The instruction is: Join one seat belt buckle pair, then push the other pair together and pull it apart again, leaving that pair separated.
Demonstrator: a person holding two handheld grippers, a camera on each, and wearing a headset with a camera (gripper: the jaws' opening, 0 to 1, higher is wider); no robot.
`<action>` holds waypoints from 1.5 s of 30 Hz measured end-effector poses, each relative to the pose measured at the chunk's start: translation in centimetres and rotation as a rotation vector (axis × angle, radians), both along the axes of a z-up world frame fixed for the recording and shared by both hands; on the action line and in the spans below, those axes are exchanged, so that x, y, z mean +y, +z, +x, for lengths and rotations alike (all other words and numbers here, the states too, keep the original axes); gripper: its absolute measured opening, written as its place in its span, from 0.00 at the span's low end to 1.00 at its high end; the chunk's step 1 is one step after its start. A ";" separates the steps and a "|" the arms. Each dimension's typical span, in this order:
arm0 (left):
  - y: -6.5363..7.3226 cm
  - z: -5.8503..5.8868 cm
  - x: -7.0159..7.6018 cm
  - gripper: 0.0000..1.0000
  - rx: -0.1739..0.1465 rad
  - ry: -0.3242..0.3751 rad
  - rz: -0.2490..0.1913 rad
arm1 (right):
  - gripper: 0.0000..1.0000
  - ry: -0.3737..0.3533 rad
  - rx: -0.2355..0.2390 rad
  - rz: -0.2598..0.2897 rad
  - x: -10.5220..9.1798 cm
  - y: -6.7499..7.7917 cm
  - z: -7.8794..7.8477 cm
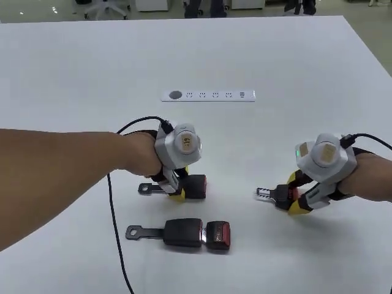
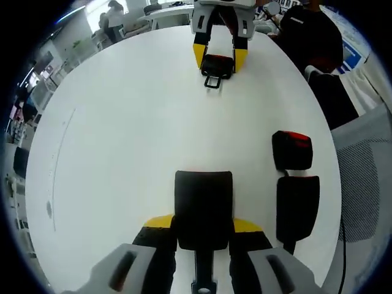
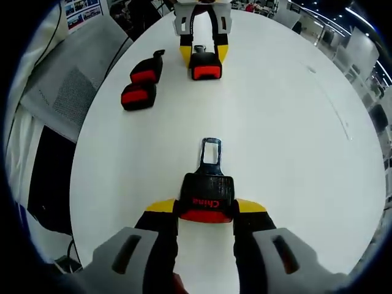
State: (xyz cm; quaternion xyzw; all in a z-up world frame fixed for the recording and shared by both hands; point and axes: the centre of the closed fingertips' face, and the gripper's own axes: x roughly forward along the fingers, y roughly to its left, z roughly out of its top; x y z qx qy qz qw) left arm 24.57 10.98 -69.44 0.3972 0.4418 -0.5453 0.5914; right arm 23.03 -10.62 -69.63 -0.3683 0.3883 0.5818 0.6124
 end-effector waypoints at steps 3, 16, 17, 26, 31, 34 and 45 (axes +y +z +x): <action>-0.2 0.3 0.1 0.33 -0.001 0.012 -0.017 | 0.33 -0.007 0.000 -0.001 0.1 0.2 -0.1; 0.7 0.0 -0.1 0.36 -0.072 0.052 -0.054 | 0.46 -0.174 -0.083 0.009 -0.7 0.6 1.1; 0.6 0.3 0.0 0.38 -0.082 0.069 -0.069 | 0.47 -0.196 -0.078 0.042 -0.5 0.9 0.8; 4.1 -1.6 1.3 0.53 -0.184 0.234 -0.243 | 0.55 -0.335 -0.090 0.180 0.9 3.1 -3.0; 5.9 -6.0 2.6 0.59 -0.179 0.348 -0.318 | 0.60 -0.401 -0.132 0.231 0.6 4.5 -4.6; 6.0 -7.4 4.4 0.62 -0.190 0.380 -0.321 | 0.66 -0.448 -0.146 0.274 0.9 5.9 -6.1; 6.2 -11.4 8.2 0.81 -0.208 0.531 -0.341 | 0.80 -0.533 -0.160 0.331 0.8 6.8 -10.6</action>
